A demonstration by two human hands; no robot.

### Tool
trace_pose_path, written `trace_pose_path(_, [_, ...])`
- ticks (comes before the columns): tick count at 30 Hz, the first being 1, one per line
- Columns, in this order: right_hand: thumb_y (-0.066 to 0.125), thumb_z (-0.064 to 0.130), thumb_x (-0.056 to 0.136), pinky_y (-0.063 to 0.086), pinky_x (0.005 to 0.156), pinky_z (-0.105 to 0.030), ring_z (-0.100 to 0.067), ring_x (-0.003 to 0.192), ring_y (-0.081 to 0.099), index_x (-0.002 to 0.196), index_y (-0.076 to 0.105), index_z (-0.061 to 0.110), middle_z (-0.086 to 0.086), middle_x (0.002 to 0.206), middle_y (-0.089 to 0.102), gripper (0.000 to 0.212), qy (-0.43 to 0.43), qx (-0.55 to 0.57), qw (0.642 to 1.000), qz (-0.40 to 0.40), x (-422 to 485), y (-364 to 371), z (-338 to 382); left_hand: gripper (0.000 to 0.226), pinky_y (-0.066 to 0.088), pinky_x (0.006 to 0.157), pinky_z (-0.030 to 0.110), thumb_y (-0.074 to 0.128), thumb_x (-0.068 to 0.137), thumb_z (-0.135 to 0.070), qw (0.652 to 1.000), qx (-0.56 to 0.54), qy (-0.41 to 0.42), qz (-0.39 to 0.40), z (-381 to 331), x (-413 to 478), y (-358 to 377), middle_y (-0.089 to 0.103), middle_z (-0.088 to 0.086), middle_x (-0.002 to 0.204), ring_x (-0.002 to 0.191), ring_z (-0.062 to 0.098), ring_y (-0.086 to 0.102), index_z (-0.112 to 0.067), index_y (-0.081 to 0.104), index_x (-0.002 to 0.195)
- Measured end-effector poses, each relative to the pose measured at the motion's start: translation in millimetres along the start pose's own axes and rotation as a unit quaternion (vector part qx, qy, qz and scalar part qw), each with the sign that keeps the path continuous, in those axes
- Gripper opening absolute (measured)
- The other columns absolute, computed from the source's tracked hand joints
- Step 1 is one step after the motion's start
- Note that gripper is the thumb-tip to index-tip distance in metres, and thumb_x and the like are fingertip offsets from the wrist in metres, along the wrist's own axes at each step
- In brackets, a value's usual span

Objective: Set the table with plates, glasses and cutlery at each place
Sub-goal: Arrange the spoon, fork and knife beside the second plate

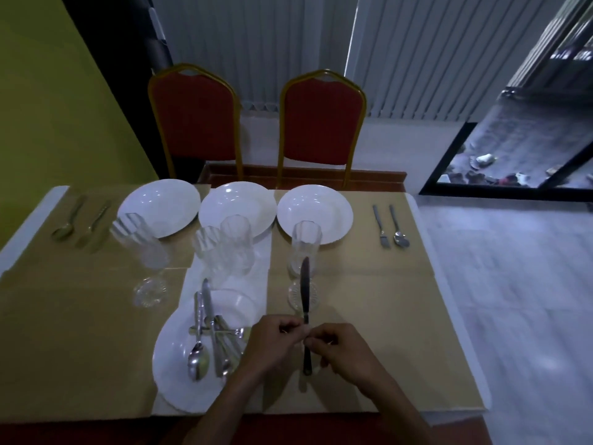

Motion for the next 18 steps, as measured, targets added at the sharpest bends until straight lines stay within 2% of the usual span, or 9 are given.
trace_pose_path(4, [0.067,0.022,0.093,0.041,0.049,-0.014,-0.006,0.058,0.058,0.091,0.074,0.007,0.006,0.067,0.066,0.016,0.029,0.043,0.999,-0.005,-9,-51,-31,0.013,0.051,0.063,0.02,0.071,0.085,-0.036,0.997,-0.035,-0.022,0.061,-24,15,58,0.074,-0.011,0.077,0.075,0.003,0.066,-0.026,0.078,0.08])
trace_pose_path(7, [0.069,0.022,0.092,0.042,0.051,-0.019,-0.01,0.062,0.059,0.092,0.072,0.003,0.0,0.072,0.067,0.019,0.052,0.091,0.994,-0.002,-11,-86,-55,0.014,0.042,0.053,0.023,0.07,0.086,-0.031,0.988,-0.075,-0.069,0.112,-38,25,102,0.067,-0.01,0.067,0.06,0.005,0.053,-0.025,0.077,0.076])
trace_pose_path(10, [0.07,0.019,0.091,0.041,0.051,-0.027,-0.015,0.061,0.057,0.095,0.069,-0.004,-0.011,0.077,0.066,0.024,0.082,0.177,0.981,0.004,-9,-115,-81,0.01,0.036,0.054,0.02,0.071,0.086,-0.026,0.973,-0.12,-0.131,0.144,-49,41,139,0.063,-0.009,0.063,0.059,0.007,0.048,-0.019,0.078,0.087])
trace_pose_path(12, [0.071,0.017,0.091,0.039,0.05,-0.027,-0.017,0.058,0.054,0.094,0.068,-0.006,-0.013,0.075,0.063,0.024,0.086,0.219,0.972,0.007,-5,-133,-92,0.015,0.036,0.055,0.02,0.073,0.084,-0.029,0.965,-0.127,-0.149,0.172,-54,55,160,0.063,-0.009,0.065,0.062,0.007,0.049,-0.017,0.078,0.093])
trace_pose_path(15, [0.07,0.018,0.09,0.037,0.049,-0.025,-0.016,0.055,0.053,0.093,0.07,0.0,-0.011,0.071,0.058,0.019,0.084,0.296,0.951,0.039,7,-149,-100,0.017,0.039,0.055,0.018,0.075,0.081,-0.031,0.939,-0.187,-0.177,0.227,-65,73,189,0.064,-0.005,0.071,0.063,0.007,0.055,-0.017,0.074,0.09])
trace_pose_path(18, [0.07,0.02,0.091,0.038,0.051,-0.024,-0.016,0.062,0.05,0.106,0.068,-0.008,-0.015,0.079,0.053,0.032,0.094,0.362,0.926,0.054,26,-165,-110,0.008,0.038,0.056,0.02,0.069,0.087,-0.025,0.918,-0.247,-0.187,0.249,-76,94,206,0.064,-0.003,0.073,0.067,0.01,0.055,-0.019,0.072,0.085])
Point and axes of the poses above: each hand's wrist, its own x-axis towards the middle knuckle, its own y-axis out of the palm, z = x × y, the point moved 9 cm from there along x, towards the middle knuckle
